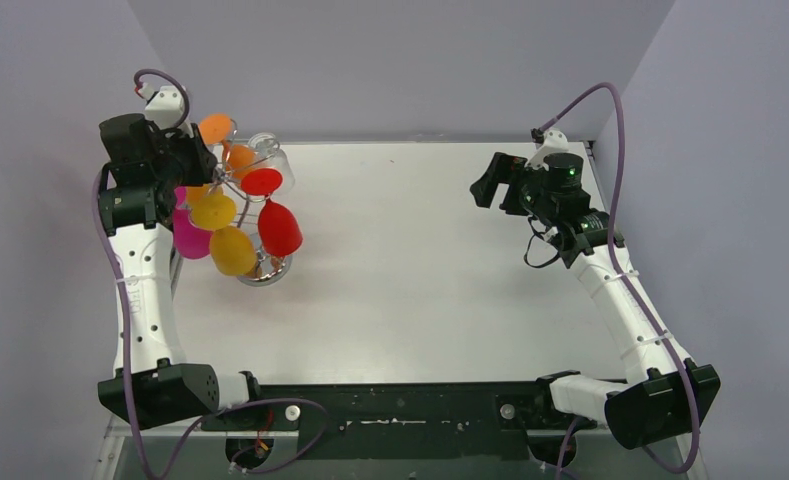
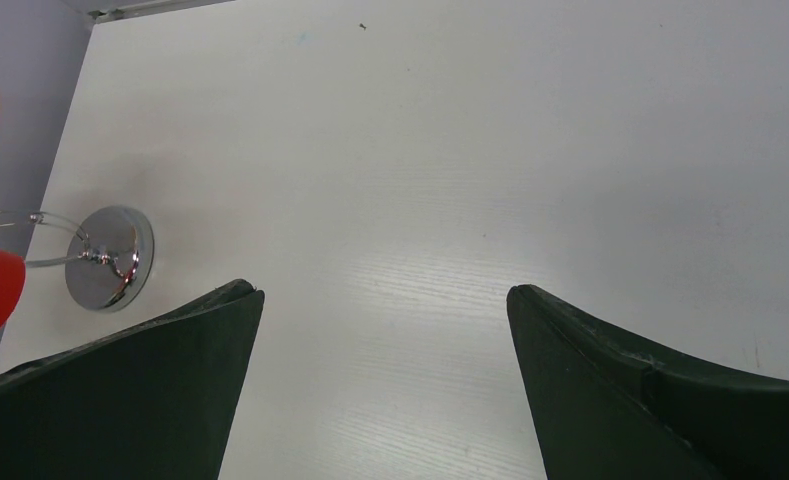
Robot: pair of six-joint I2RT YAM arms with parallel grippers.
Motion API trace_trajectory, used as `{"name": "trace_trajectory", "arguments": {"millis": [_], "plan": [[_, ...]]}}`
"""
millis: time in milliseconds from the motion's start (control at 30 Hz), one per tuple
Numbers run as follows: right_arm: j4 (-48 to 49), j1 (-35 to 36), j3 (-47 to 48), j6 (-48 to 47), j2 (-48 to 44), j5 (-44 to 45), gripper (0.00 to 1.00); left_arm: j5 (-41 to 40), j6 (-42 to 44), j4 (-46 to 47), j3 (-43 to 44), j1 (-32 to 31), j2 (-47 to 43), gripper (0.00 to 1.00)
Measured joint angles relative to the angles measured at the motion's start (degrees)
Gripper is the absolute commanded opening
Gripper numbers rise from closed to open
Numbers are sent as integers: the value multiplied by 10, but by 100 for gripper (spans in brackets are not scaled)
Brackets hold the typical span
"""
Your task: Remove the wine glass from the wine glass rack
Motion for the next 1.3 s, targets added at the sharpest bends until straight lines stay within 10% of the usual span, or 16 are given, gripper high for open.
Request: {"name": "trace_trajectory", "arguments": {"millis": [1300], "plan": [[-5,0,0,13,18,0,100,84,-81,6,2,7,5,0]]}}
